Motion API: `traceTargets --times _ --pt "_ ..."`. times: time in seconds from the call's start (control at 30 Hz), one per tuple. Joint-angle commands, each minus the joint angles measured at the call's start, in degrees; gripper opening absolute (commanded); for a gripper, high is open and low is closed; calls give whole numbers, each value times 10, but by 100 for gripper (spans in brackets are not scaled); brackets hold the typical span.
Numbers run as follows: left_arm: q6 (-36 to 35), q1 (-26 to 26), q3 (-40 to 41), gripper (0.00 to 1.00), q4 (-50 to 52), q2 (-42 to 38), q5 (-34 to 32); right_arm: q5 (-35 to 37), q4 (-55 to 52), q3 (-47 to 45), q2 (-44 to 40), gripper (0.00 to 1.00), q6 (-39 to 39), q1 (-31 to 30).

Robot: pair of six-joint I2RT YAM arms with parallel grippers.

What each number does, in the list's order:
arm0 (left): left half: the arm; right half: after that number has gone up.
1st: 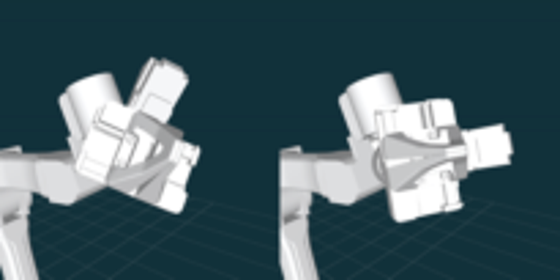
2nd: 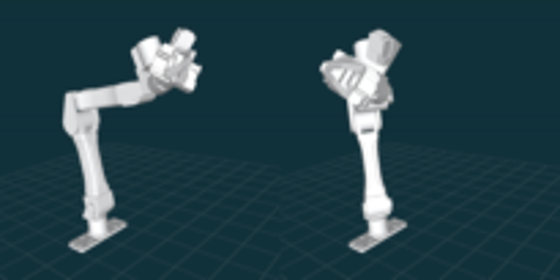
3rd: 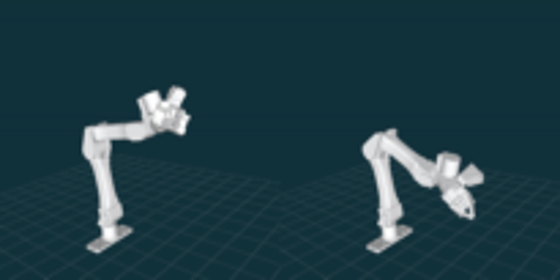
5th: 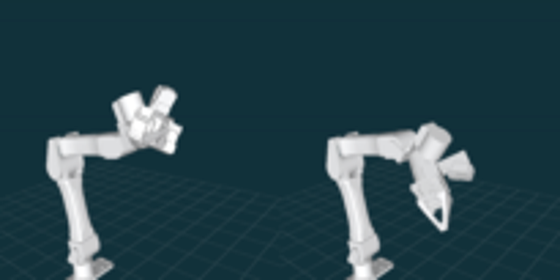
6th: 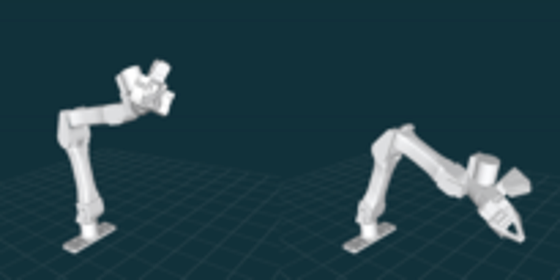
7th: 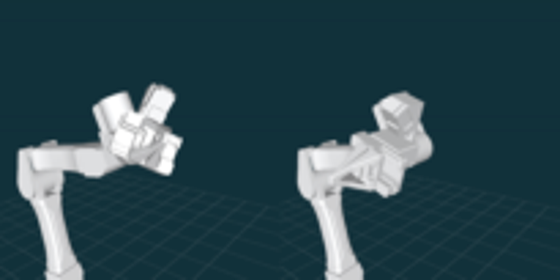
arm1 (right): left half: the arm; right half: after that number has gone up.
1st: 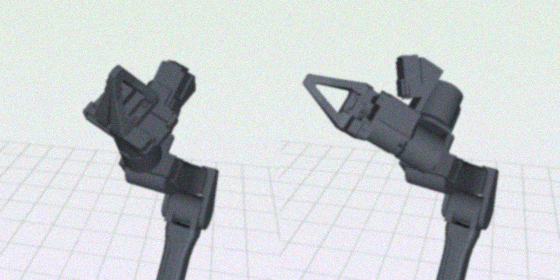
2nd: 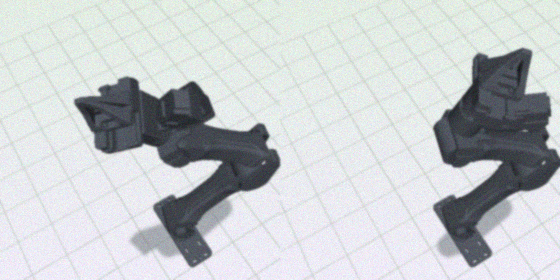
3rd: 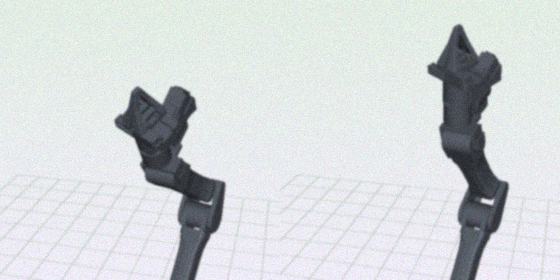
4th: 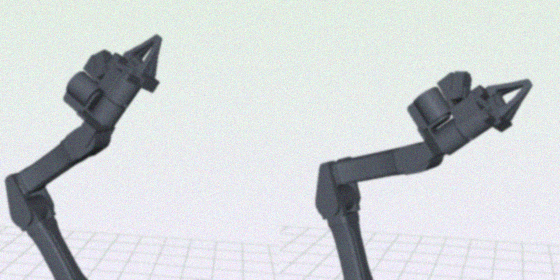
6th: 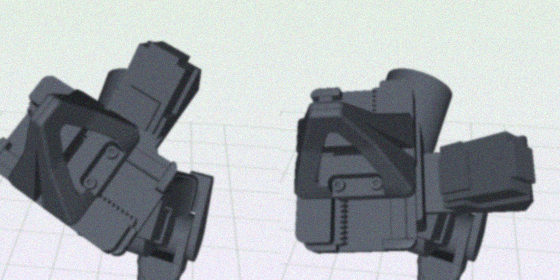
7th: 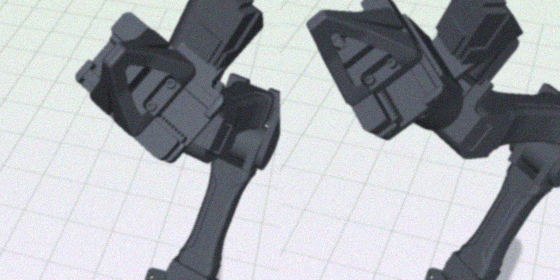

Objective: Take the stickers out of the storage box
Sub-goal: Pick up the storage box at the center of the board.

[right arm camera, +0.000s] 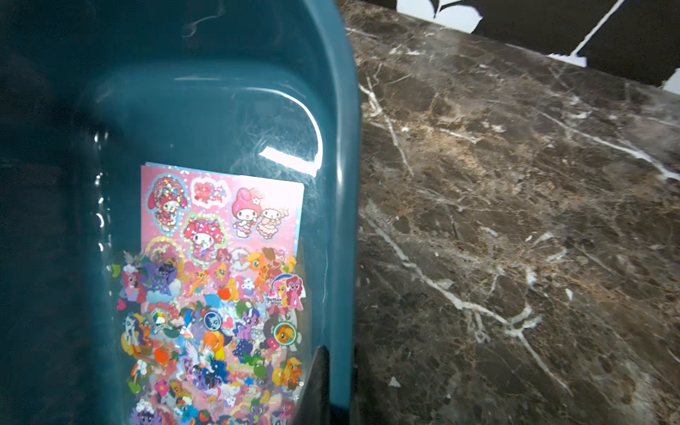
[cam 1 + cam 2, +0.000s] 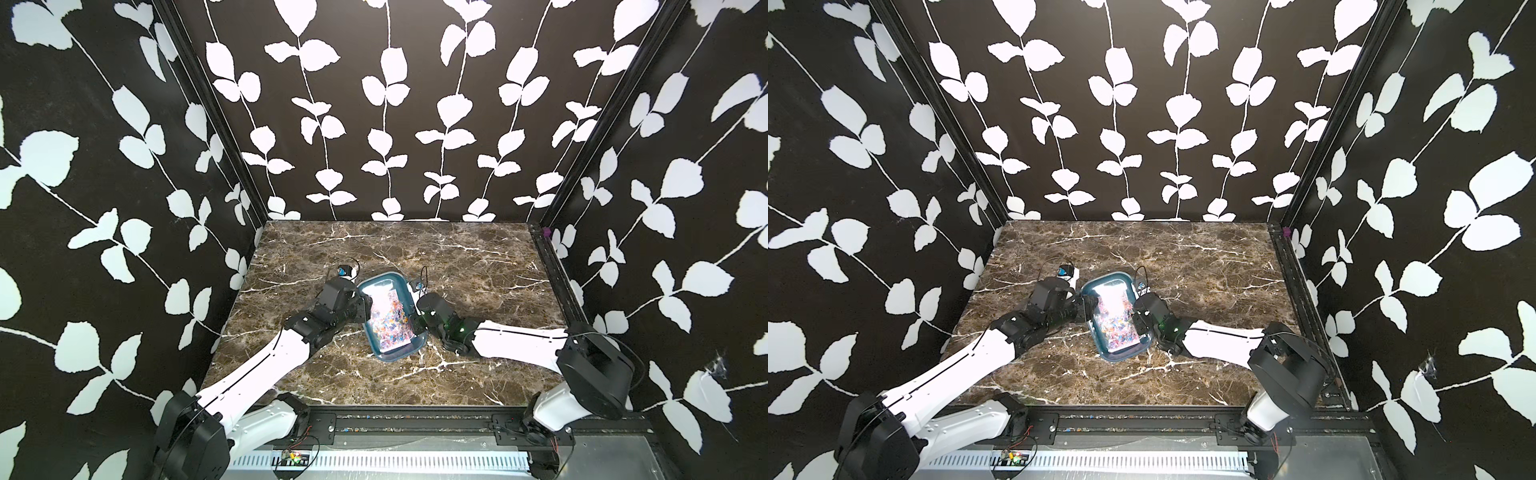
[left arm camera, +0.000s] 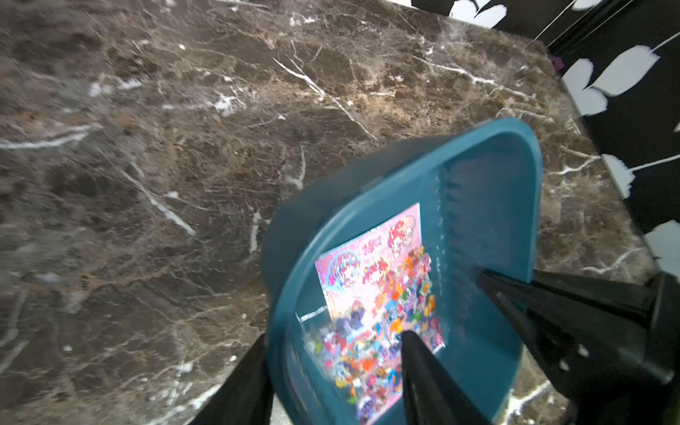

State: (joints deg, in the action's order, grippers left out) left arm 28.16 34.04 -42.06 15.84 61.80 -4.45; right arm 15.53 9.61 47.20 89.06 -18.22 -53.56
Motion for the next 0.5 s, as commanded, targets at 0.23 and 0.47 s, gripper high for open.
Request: traceTargets --times 0.23,0.47 --pt "-15 -2 -53 38 47 45 -60 -20 -24 20 -20 0 -16 0" --pt "-1 -1 -65 29 59 66 -41 0 -13 17 -24 0 -29 -4"
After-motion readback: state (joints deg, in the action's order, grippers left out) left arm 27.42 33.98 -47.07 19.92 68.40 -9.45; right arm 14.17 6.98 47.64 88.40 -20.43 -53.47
